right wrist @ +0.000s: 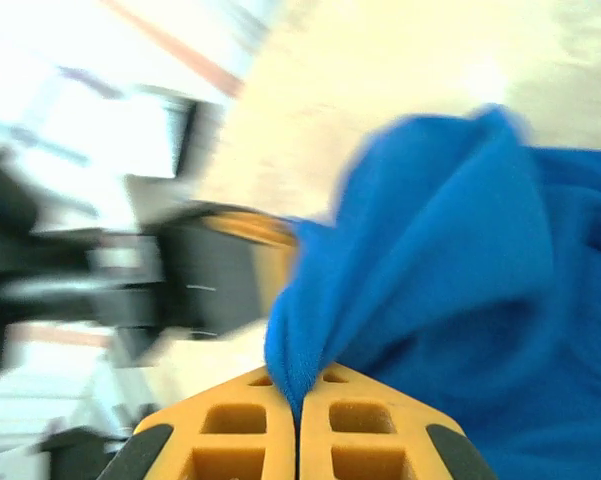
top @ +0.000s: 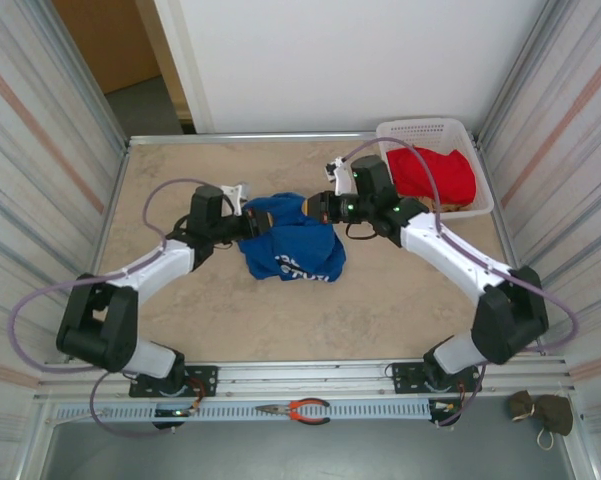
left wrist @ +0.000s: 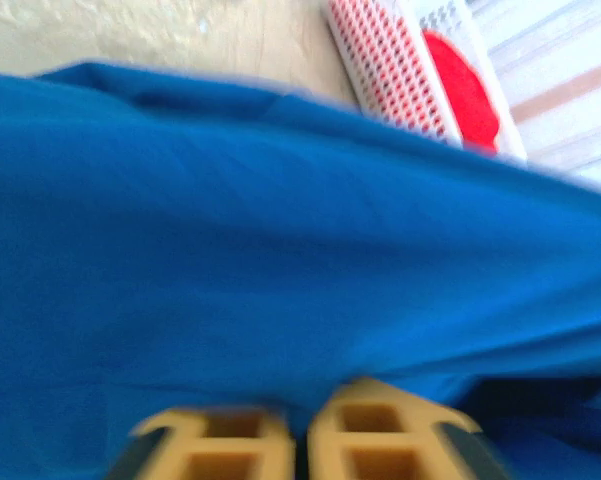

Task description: Fold the inside-out t-shirt

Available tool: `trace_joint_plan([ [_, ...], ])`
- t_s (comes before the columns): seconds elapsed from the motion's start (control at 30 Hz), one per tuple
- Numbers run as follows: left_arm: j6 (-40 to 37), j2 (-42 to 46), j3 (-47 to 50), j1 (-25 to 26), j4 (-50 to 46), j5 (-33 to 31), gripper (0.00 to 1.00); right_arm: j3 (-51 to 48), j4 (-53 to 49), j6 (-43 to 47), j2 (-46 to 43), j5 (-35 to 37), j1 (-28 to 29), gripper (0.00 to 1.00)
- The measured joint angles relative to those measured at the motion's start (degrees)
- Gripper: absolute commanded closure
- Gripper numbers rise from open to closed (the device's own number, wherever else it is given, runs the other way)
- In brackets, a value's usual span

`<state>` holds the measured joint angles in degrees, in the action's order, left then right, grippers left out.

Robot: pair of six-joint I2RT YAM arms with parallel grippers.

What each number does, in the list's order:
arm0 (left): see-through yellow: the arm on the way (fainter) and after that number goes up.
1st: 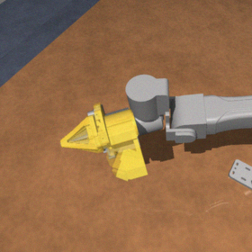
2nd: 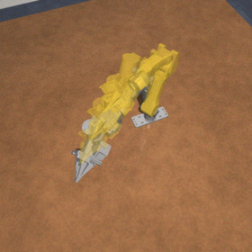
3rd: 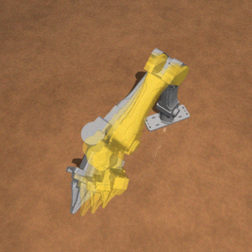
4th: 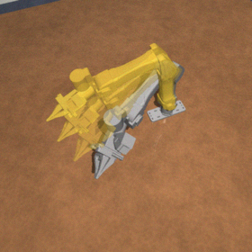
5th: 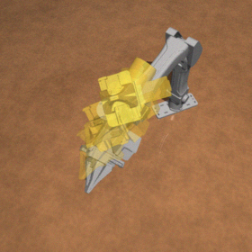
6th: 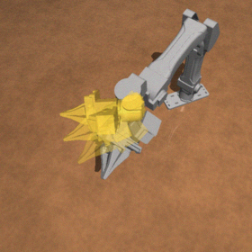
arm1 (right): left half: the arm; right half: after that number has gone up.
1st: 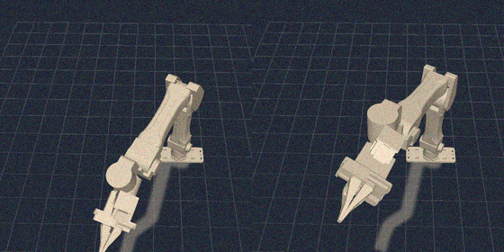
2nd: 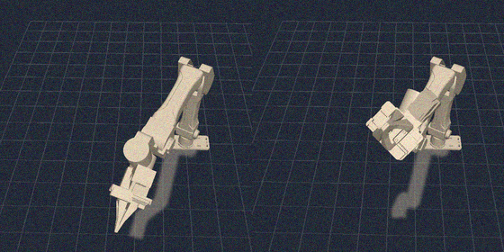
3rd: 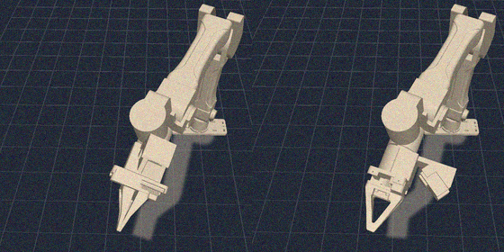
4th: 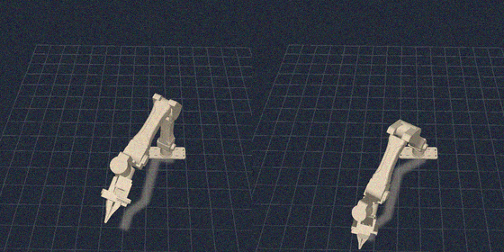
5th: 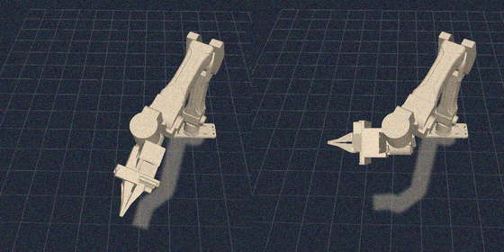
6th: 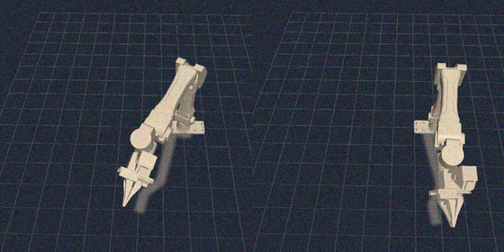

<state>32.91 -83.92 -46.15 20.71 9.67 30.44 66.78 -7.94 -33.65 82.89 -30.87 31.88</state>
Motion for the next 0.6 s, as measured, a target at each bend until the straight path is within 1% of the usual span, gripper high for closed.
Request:
trace_joint_plan([
  [0.03,-0.2,-1.7,-0.2,0.1,0.0,0.0,0.46,-0.5,1.7,-0.8,-0.9,-1.7,0.0,1.0],
  [0.1,-0.5,-4.8,-0.3,0.1,-0.9,-0.1,0.35,-1.6,6.4,-2.9,-1.6,-5.6,-0.3,1.0],
  [0.13,-0.5,-5.5,-0.3,0.1,-1.6,-0.2,0.32,-1.9,7.7,-3.4,-1.4,-6.9,-0.4,1.0],
  [0.2,-0.7,-4.9,-0.1,0.0,-3.4,-0.9,0.28,-3.3,10.4,-4.3,-0.9,-9.6,-0.8,1.0],
  [0.27,-0.8,-1.4,0.6,0.0,-4.5,-2.0,0.26,-4.4,11.6,-4.8,-0.5,-11.4,-1.1,1.0],
  [0.4,-0.9,11.5,3.3,0.4,-6.5,-5.2,0.26,-6.3,13.5,-5.4,-0.2,-13.2,-2.8,1.0],
  [0.47,-1.2,17.7,3.9,1.5,-6.8,-6.7,0.27,-7.1,14.7,-5.9,-0.2,-13.9,-3.5,1.0],
  [0.53,-1.7,21.3,3.9,3.2,-6.8,-7.8,0.29,-7.7,15.7,-6.5,0.1,-14.0,-4.0,1.0],
  [0.6,-2.9,22.5,3.9,5.5,-6.6,-8.5,0.31,-7.9,16.3,-6.7,0.4,-14.1,-4.2,1.0],
])
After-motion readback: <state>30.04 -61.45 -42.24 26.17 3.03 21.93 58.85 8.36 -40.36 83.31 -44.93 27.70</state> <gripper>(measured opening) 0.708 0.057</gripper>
